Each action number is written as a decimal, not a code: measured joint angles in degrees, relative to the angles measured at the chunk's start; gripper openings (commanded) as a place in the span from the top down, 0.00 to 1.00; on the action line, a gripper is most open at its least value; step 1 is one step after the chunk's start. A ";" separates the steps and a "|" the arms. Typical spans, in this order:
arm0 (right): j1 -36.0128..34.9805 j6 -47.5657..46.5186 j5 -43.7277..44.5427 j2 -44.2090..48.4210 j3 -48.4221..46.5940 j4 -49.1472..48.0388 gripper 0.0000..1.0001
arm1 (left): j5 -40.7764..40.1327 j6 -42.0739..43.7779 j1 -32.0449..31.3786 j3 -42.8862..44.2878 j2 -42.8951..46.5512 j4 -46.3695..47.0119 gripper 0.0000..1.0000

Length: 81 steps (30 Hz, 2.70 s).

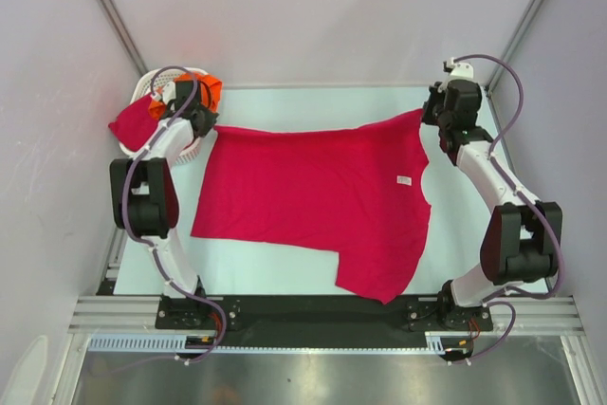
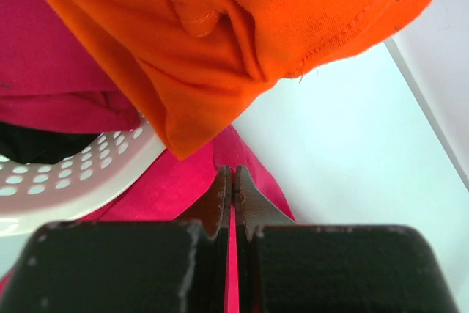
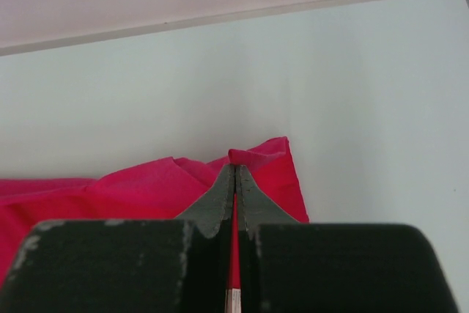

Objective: Fold and stack the t-shirts

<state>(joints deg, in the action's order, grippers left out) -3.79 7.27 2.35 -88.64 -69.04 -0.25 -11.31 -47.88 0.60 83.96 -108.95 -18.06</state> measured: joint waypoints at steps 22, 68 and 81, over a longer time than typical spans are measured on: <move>-0.72 0.50 1.77 12.68 12.31 5.09 1.00 | 1.03 -0.04 0.00 -11.69 7.39 1.46 1.00; -6.23 0.63 1.55 20.85 20.41 16.68 1.00 | 0.96 1.51 0.00 -19.52 9.62 2.51 1.00; -8.17 0.79 3.02 21.81 20.72 19.30 1.00 | 0.96 1.73 0.07 -19.89 9.46 2.51 1.00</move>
<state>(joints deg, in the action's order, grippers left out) -11.97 8.05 5.37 -66.83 -48.31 19.05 -10.35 -46.15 0.67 64.07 -99.48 -15.55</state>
